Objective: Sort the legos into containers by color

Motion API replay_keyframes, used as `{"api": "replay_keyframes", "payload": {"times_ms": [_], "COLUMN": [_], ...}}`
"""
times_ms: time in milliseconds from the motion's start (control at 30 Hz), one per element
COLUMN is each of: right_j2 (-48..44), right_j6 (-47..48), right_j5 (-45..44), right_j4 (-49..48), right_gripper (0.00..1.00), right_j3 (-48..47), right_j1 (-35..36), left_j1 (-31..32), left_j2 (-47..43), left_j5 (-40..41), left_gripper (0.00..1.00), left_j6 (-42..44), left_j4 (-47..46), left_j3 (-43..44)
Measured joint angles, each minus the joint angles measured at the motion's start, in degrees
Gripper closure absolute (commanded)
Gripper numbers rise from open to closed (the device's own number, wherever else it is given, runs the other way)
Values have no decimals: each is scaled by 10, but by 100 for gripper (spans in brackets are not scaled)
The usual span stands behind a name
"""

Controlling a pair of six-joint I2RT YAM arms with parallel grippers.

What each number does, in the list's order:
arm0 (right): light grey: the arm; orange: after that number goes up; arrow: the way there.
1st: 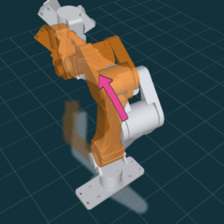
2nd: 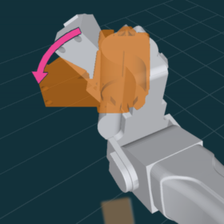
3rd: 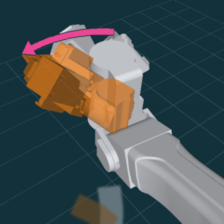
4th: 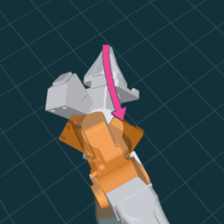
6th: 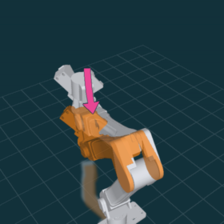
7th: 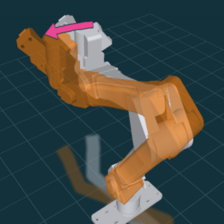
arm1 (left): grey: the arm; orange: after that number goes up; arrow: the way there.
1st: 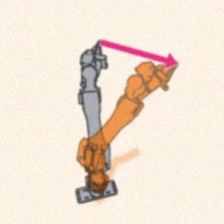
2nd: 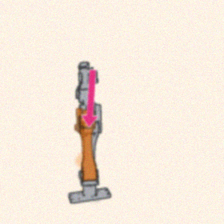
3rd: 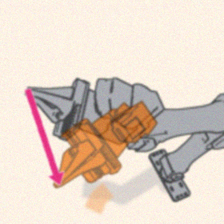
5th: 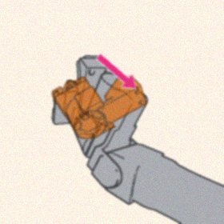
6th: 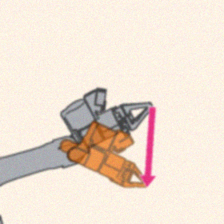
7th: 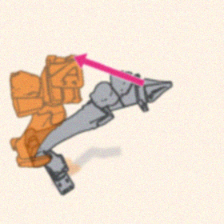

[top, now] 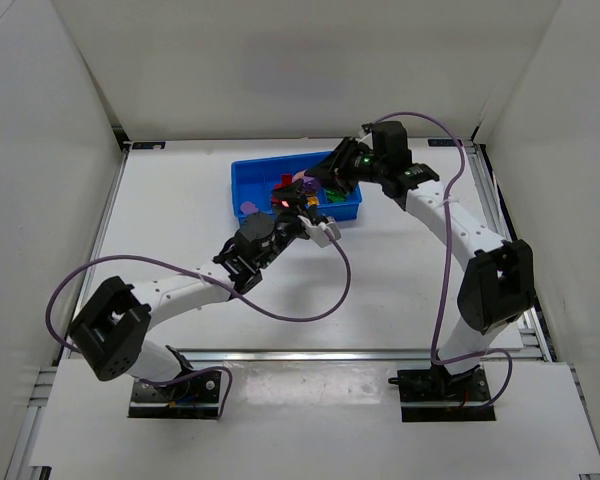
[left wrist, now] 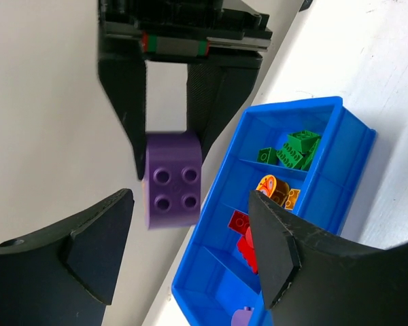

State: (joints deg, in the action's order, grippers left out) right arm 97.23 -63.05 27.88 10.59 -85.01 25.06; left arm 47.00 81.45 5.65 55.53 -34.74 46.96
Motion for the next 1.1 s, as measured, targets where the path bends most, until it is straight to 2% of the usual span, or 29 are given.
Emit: {"api": "replay_keyframes", "payload": {"times_ms": [167, 267, 367, 400, 433, 467, 533, 900, 1000, 1100], "right_j2": [0, 0, 0, 0, 0, 0, 0, 13, 25, 48], "right_j6": [0, 1, 1, 2, 5, 0, -2, -6, -6, -6], "right_j5": [8, 8, 8, 8, 7, 5, 4, 23, 47, 17], "right_j4": [0, 0, 0, 0, 0, -1, -1, 17, 40, 29], "right_gripper": [100, 100, 100, 100, 100, 100, 100, 100, 100, 100], "right_j3": [0, 0, 0, 0, 0, 0, -1, -17, -32, -61], "right_j1": [6, 7, 6, 6, 5, 5, 5, 2, 2, -9], "left_j1": [0, -1, -4, -6, -8, -9, -9, 3, 20, 66], "left_j2": [19, 27, 33, 36, 37, 38, 40, 23, 5, -23], "left_j5": [7, 9, 10, 11, 13, 11, 11, 23, 44, 36], "left_gripper": [23, 30, 45, 57, 64, 77, 89, 90, 90, 90], "left_j6": [6, 10, 11, 13, 13, 12, 14, 12, 11, 7], "left_j4": [-5, -9, -15, -18, -21, -20, -22, -24, -23, -14], "left_j3": [9, 12, 22, 26, 29, 31, 32, 15, -1, -16]}}
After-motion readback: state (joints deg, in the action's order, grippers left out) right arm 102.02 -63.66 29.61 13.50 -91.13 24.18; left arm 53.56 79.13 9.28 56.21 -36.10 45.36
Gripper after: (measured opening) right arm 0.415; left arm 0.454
